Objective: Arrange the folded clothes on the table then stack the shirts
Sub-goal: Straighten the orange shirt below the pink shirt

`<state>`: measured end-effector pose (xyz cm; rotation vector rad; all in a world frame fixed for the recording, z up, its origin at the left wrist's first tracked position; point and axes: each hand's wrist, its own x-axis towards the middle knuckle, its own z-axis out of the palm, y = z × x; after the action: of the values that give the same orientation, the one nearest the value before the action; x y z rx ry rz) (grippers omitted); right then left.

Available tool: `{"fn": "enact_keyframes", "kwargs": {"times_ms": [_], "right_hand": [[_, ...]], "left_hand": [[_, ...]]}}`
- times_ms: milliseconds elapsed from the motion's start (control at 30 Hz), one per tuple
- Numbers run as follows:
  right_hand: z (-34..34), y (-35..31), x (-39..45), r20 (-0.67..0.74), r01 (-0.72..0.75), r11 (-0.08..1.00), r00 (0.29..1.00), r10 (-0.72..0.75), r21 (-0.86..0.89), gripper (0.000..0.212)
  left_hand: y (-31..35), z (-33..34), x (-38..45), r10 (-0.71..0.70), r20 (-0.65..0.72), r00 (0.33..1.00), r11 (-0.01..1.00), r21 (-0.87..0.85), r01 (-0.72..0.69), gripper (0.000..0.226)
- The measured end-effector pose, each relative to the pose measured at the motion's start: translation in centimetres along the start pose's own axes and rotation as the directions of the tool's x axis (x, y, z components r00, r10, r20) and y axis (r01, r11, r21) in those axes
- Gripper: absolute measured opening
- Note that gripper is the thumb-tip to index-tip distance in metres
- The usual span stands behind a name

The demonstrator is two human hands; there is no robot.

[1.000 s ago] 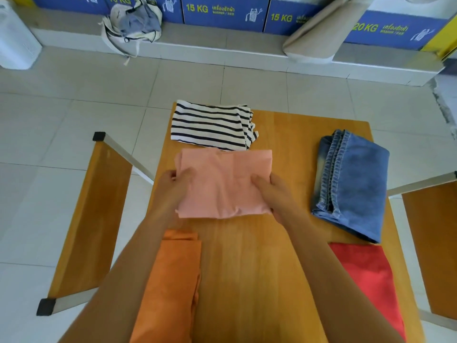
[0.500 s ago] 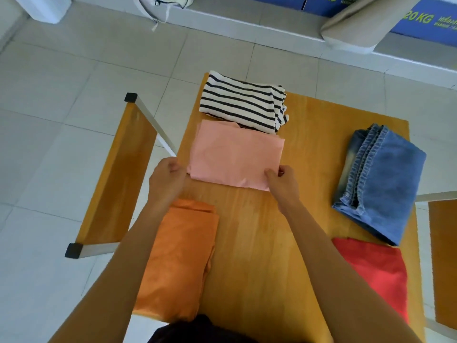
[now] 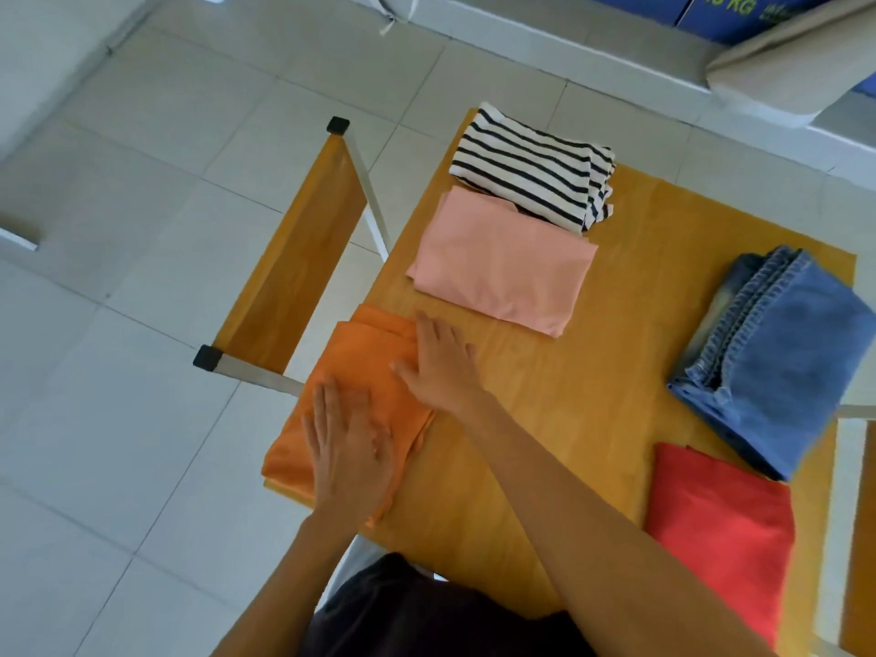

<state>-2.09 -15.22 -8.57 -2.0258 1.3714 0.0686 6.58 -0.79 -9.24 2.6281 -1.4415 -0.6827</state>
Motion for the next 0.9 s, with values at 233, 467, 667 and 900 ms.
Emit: {"fn": "enact_keyframes", "kwargs": {"times_ms": [233,467,667,900], "right_hand": [[0.6,5.7,-5.1,0.002,-0.21,0.97,0.977,0.212,0.119,0.06],[0.3,11.0,-13.1,-0.124,-0.547,0.783,0.791,0.599,0.294,0.052],[-0.9,10.9,-10.8,-0.027,-0.581,0.743,0.782,0.623,0.332,0.063],[-1.5,10.1,-8.6,0.046,-0.579,0.737,0.796,0.603,0.35,0.072]], "left_hand": [[0.6,2.3,-1.9,0.138,0.017,0.99,0.985,0.106,-0.139,0.061],[1.9,4.6,-1.8,0.222,0.12,0.968,0.975,-0.029,-0.22,0.062],[2.3,3.4,3.0,0.305,0.092,0.948,0.95,0.041,-0.31,0.065],[1.7,1.4,7.0,0.346,0.073,0.936,0.933,0.078,-0.351,0.071]]}}
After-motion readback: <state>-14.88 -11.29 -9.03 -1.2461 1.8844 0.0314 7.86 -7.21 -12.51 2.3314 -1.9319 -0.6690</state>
